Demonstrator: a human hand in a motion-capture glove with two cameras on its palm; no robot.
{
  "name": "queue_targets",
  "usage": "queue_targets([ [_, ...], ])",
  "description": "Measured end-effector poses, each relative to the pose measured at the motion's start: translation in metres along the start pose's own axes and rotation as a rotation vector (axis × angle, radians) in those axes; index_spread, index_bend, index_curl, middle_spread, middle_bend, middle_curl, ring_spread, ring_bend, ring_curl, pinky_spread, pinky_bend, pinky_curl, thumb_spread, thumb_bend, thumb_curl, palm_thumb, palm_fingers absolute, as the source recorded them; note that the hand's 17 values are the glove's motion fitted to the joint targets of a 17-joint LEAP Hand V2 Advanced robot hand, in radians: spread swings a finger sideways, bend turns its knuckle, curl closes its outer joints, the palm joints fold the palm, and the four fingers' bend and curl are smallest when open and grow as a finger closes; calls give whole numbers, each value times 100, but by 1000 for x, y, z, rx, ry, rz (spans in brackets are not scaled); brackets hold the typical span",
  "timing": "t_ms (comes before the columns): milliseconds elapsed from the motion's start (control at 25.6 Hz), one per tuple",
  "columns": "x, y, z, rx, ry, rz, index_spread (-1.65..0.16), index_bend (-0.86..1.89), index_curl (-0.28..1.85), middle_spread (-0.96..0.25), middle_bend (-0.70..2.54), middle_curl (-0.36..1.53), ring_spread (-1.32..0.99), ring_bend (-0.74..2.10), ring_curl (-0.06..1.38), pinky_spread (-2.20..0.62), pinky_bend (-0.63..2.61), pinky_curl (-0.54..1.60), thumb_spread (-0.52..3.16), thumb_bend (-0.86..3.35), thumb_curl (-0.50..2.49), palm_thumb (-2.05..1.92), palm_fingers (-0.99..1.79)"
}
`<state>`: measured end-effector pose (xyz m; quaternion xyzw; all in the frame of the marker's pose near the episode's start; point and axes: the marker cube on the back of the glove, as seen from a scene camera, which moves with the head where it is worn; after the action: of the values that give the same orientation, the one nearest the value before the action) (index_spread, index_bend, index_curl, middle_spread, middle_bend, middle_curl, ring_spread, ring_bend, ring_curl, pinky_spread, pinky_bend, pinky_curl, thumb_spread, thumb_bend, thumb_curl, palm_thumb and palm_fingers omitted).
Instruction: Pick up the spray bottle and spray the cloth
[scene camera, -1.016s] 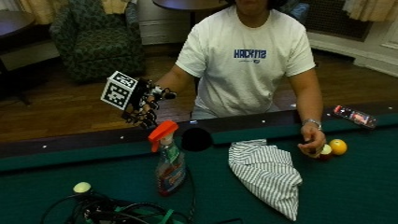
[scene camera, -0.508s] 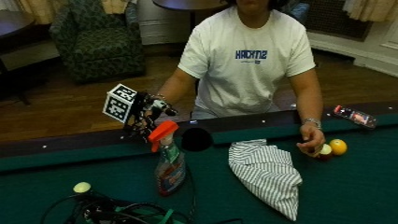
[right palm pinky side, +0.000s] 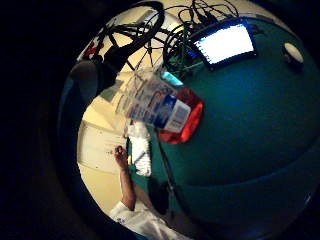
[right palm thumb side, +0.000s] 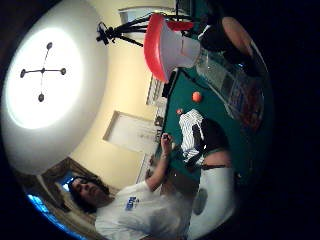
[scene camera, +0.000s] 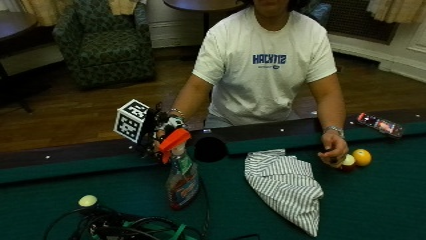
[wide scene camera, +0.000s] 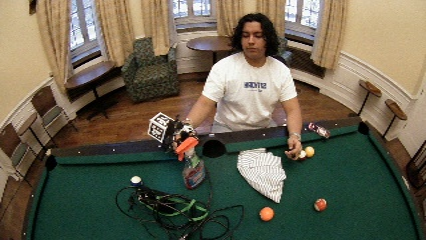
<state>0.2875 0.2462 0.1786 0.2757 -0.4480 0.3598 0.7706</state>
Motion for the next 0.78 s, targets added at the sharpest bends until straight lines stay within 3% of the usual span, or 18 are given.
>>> queue_targets([
  [313,4,-16,11,81,18,44,-37,8,23,-23,24,38,-21,47,36,-11,42,38,94,-1,43,99,105],
  [547,1,-22,21,67,-33,34,-33,22,31,-24,30,44,-23,50,40,-22,45,42,76,-2,49,104,129],
  [782,2,-20,29,51,-89,0,-32,40,40,-26,41,51,-24,61,47,-19,53,48,55,4,58,115,134],
])
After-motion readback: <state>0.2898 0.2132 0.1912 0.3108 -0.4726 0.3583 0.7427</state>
